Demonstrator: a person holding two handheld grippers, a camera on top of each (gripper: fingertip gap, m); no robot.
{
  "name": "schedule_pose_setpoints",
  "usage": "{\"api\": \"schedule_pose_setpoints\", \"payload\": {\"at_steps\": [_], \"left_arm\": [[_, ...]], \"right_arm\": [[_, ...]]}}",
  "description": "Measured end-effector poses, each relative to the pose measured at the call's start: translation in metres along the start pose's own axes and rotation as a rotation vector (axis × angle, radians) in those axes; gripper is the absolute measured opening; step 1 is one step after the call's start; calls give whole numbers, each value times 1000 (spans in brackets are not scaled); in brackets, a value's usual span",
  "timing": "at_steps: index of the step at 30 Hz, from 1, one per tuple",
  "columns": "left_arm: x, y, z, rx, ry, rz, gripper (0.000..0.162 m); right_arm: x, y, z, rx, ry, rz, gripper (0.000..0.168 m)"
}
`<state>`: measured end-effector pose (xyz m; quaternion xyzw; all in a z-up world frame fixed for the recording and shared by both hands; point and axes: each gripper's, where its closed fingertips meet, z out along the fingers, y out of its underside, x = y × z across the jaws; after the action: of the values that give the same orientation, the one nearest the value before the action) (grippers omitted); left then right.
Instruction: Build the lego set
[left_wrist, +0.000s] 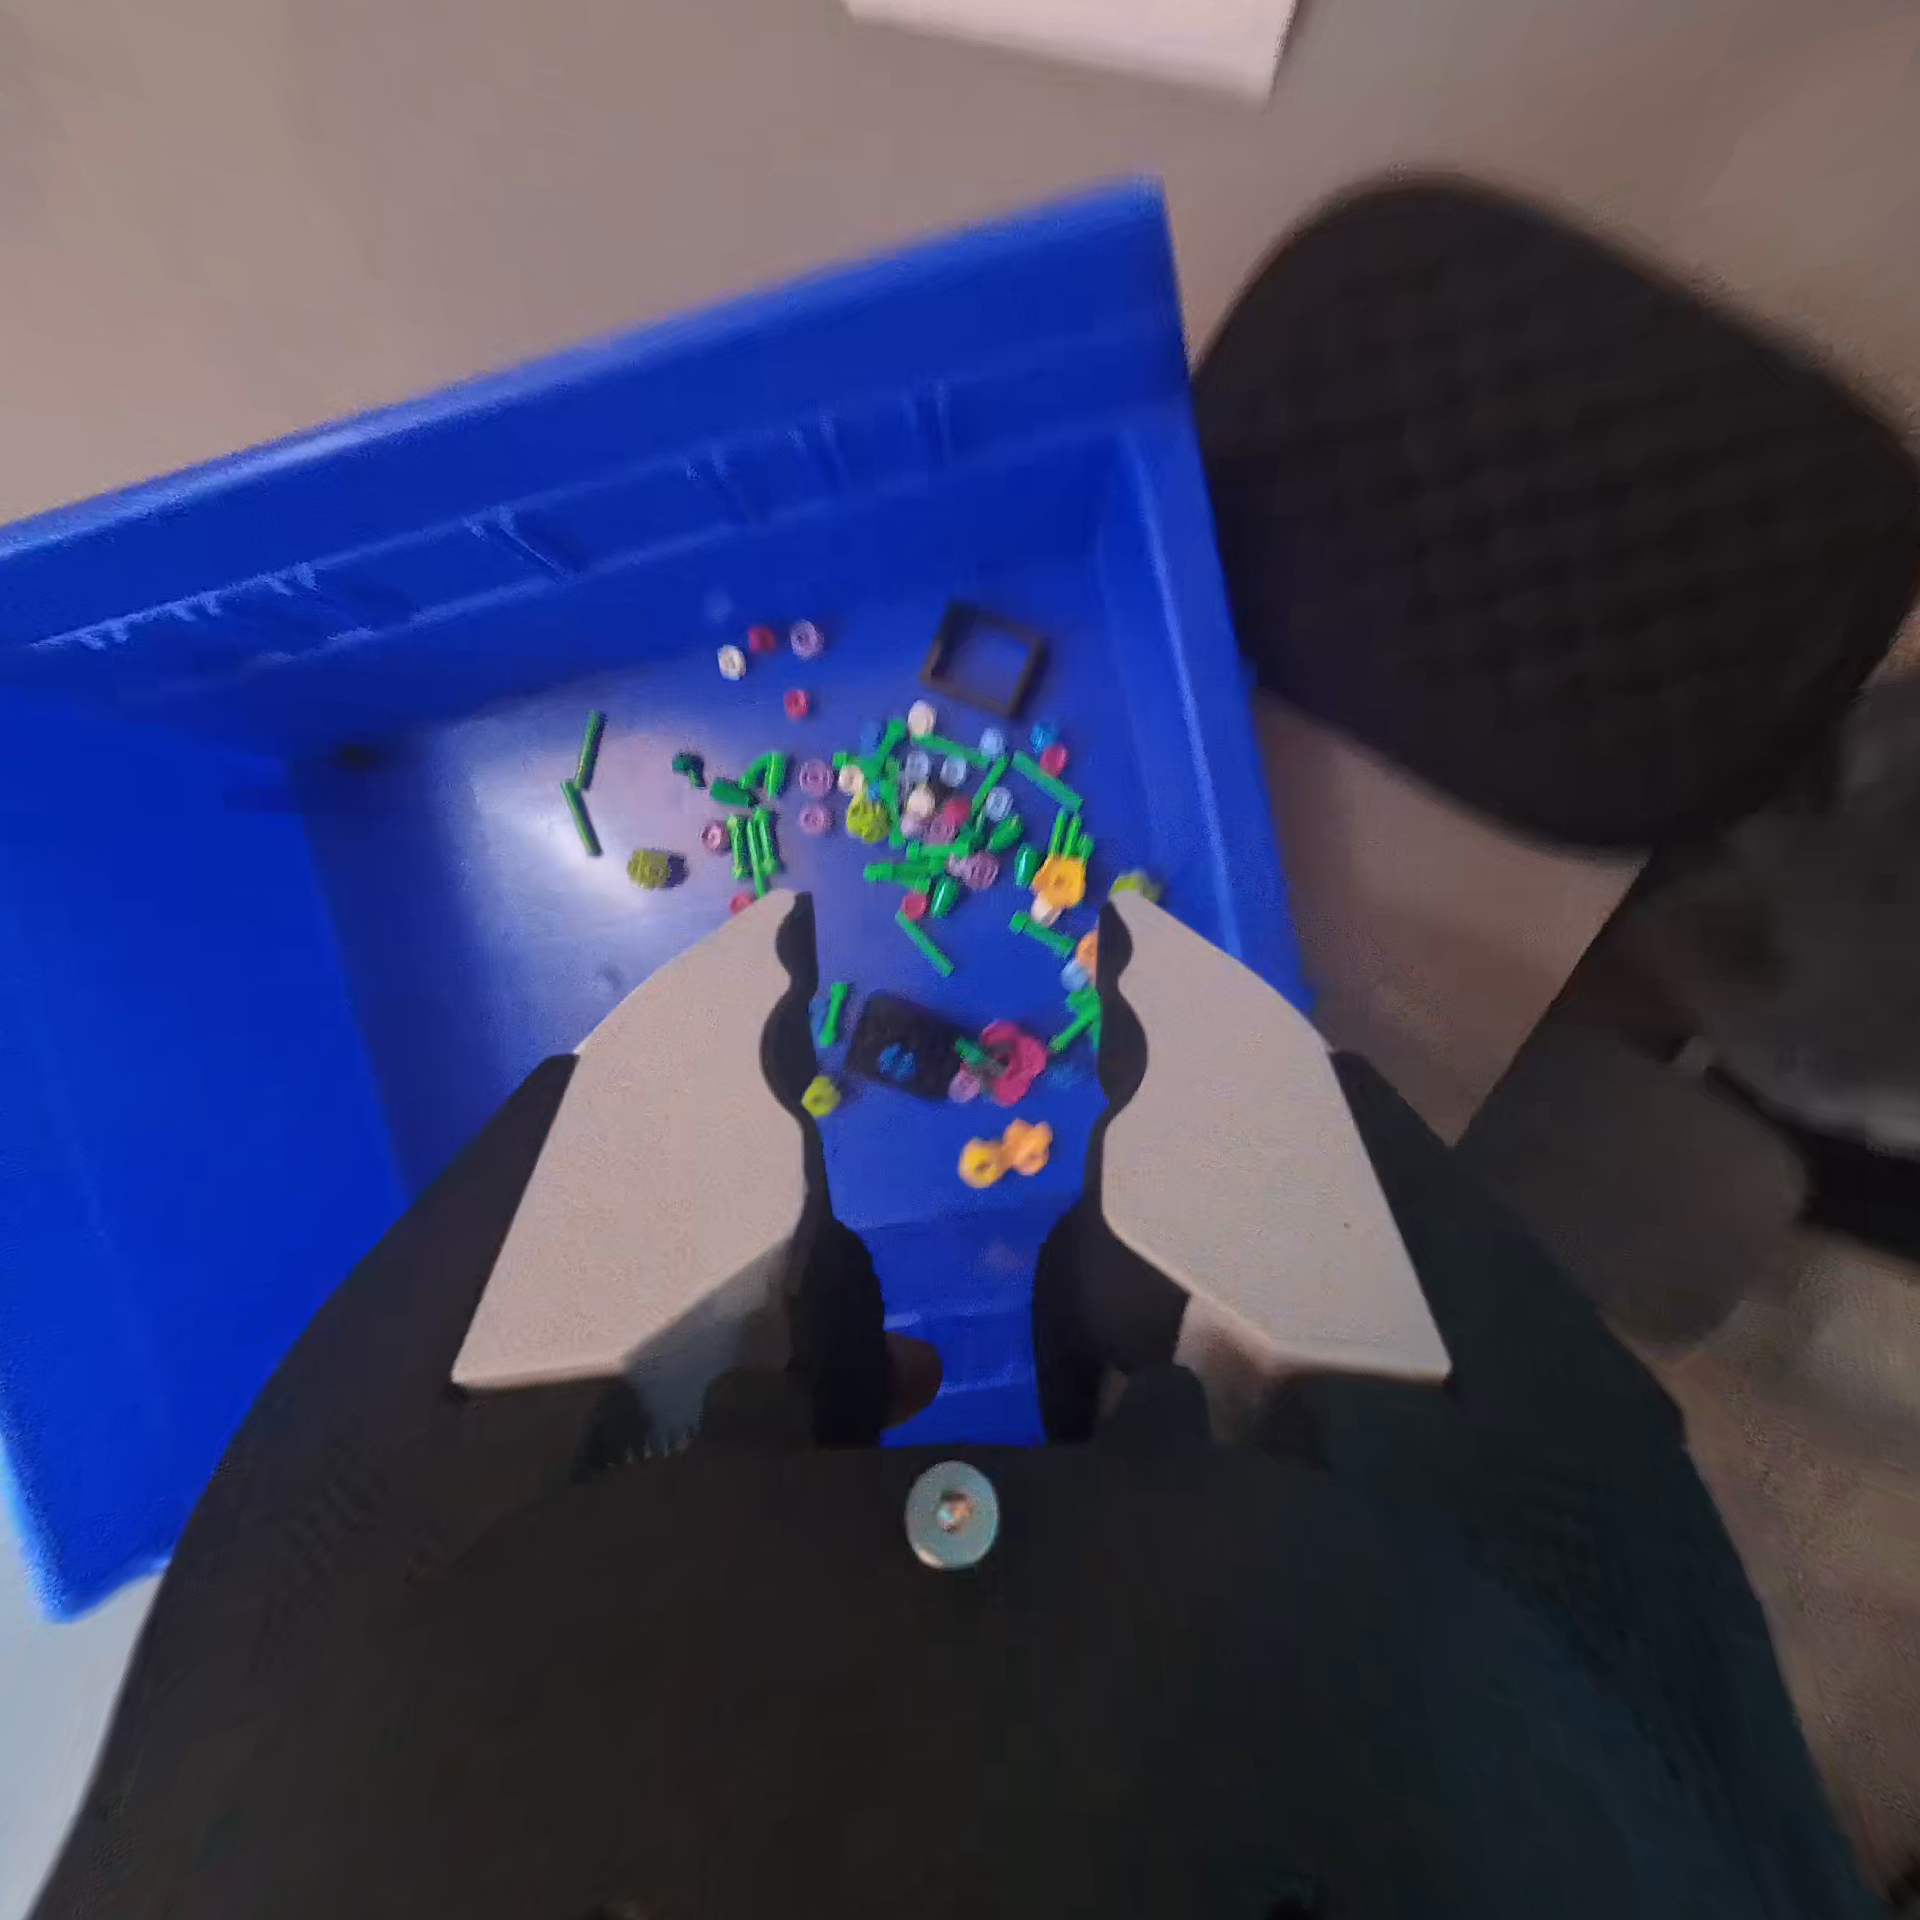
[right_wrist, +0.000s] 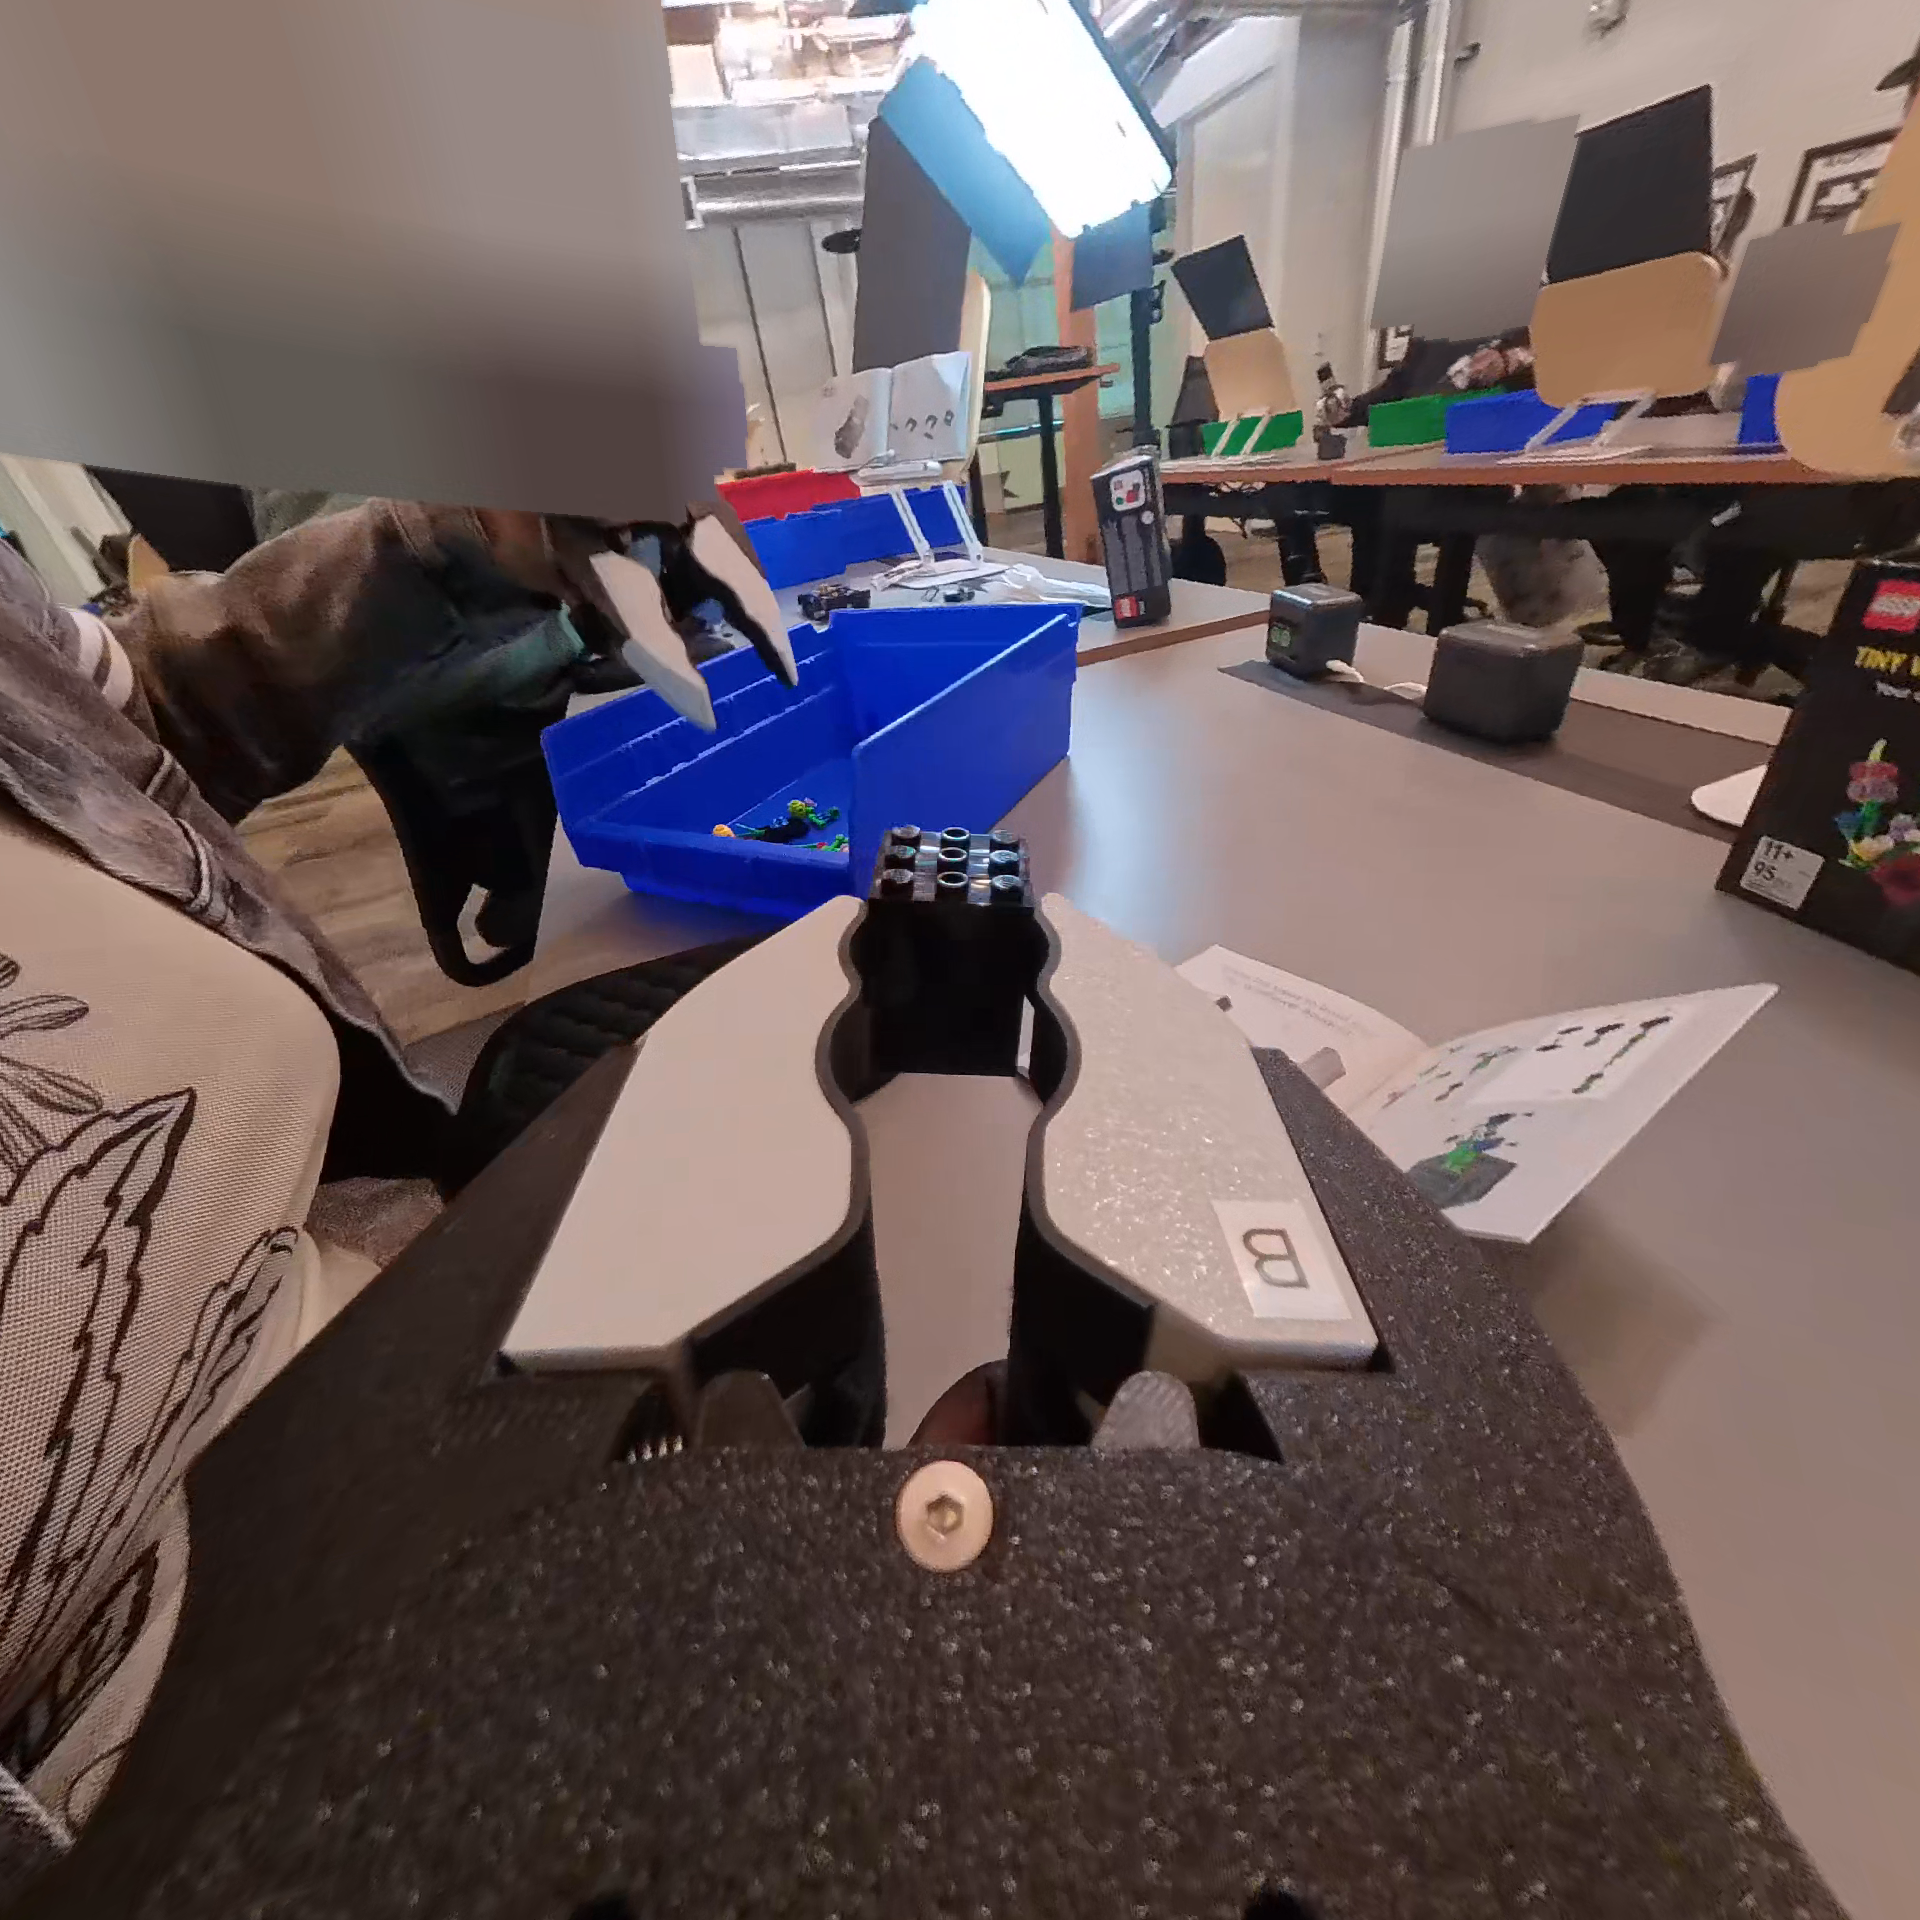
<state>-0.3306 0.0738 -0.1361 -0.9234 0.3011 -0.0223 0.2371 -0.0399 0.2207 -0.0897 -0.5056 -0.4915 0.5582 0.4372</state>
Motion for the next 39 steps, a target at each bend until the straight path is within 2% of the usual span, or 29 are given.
{"api": "schedule_pose_setpoints", "payload": {"at_steps": [2, 3, 8, 13, 17, 18, 19, 22, 24, 26, 28, 30, 34, 37, 39], "left_arm": [[-5, 15, 8, -101, 40, 157, 50], [-8, 14, 12, -91, 60, 201, 49], [-3, -19, 57, -10, 157, 193, 49], [5, -22, 93, -93, 192, 286, 50], [7, -15, 104, -112, 218, 254, 48], [11, -15, 106, -104, 245, 243, 36], [13, -14, 106, -118, 260, 230, 32], [-5, -17, 88, -169, 130, 211, 32], [-19, -43, 57, -86, -22, 154, 32], [-12, -85, 22, 91, -115, 116, 32], [25, -131, 8, 271, -86, 138, 31], [78, -173, 27, 369, 38, 183, 31], [179, -231, 102, 391, 350, 216, 32], [209, -267, 138, 403, 432, 171, 31], [229, -274, 156, 353, 497, 165, 32]], "right_arm": [[2, 4, -1, -12, 14, 3, 26], [3, 5, -1, -18, 22, -2, 26], [6, 14, 1, -44, 22, 6, 26], [5, 10, 0, -36, 31, -2, 26], [5, 9, -7, -35, 46, -15, 26], [4, 8, -8, -28, 43, -13, 26], [4, 7, -9, -21, 41, -13, 26], [5, 2, -13, -9, 49, -25, 26], [5, -2, -19, -1, 58, -38, 26], [5, -7, -27, 6, 69, -47, 26], [6, -14, -35, 14, 81, -58, 26], [6, -25, -46, 30, 97, -81, 26], [9, -44, -76, 60, 163, -132, 26], [12, -45, -96, 42, 210, -145, 26], [13, -45, -106, 45, 228, -149, 26]]}}
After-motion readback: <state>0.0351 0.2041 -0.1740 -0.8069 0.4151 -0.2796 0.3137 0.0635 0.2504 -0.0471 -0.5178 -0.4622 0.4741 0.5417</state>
